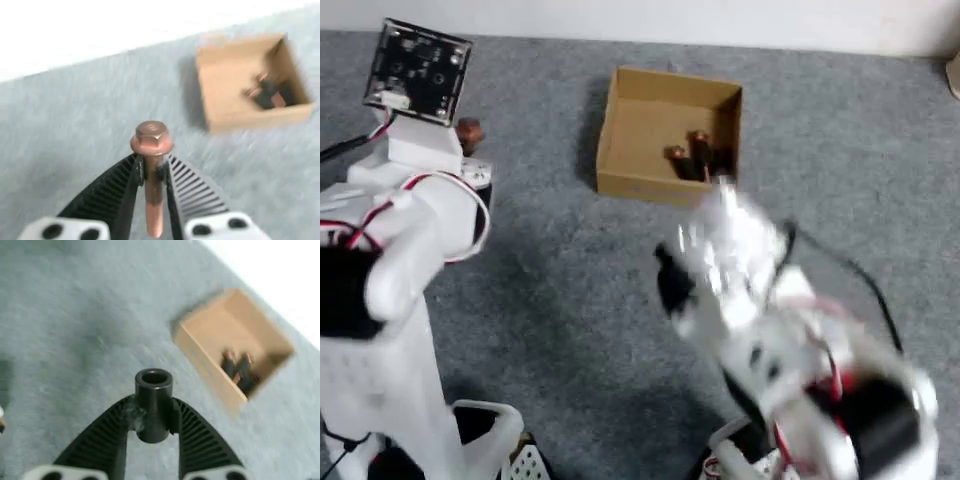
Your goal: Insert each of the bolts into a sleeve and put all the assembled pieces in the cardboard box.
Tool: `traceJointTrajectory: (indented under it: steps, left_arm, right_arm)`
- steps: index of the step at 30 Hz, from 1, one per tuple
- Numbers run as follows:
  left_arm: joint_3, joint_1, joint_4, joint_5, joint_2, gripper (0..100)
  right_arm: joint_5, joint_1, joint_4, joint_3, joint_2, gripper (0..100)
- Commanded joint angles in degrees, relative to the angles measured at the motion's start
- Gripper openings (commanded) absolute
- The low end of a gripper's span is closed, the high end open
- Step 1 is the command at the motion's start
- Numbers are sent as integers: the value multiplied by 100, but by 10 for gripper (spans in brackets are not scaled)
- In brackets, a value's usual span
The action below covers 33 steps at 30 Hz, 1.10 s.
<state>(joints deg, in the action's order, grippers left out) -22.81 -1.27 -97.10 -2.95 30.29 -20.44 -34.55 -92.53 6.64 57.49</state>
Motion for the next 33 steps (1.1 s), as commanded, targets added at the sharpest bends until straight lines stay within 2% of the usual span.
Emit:
traceJointTrajectory:
  steps: [1,6,9,12,14,17,22,25,29,33]
  left_arm:
    - [-778,-505,202,1055,31,5]
    - [-1842,-1068,352,2356,40,5]
    - [-2299,-1499,211,2681,48,5]
    - [-2255,-2018,-105,2708,224,5]
    - [-1956,-2343,-193,2690,418,4]
    - [-1121,-2457,-185,2637,919,4]
    - [1077,-2431,-158,1873,2492,4]
    - [2589,-2440,501,1837,3609,4]
    - [4760,-2431,1987,1837,4514,4]
    - [5552,-2475,3516,1881,4576,5]
  right_arm:
    - [70,-365,1305,2158,2097,6]
    - [70,-365,2114,3925,3776,6]
    - [70,-356,2396,4321,4453,6]
    - [79,-154,2651,4549,4796,6]
    - [79,-4,2809,4681,4778,6]
    - [264,4,3029,4769,4778,6]
    - [800,-66,3187,4778,4778,6]
    - [791,-514,3160,5068,4778,6]
    - [791,-787,3187,5420,4778,6]
    - [809,-796,3187,5552,4778,6]
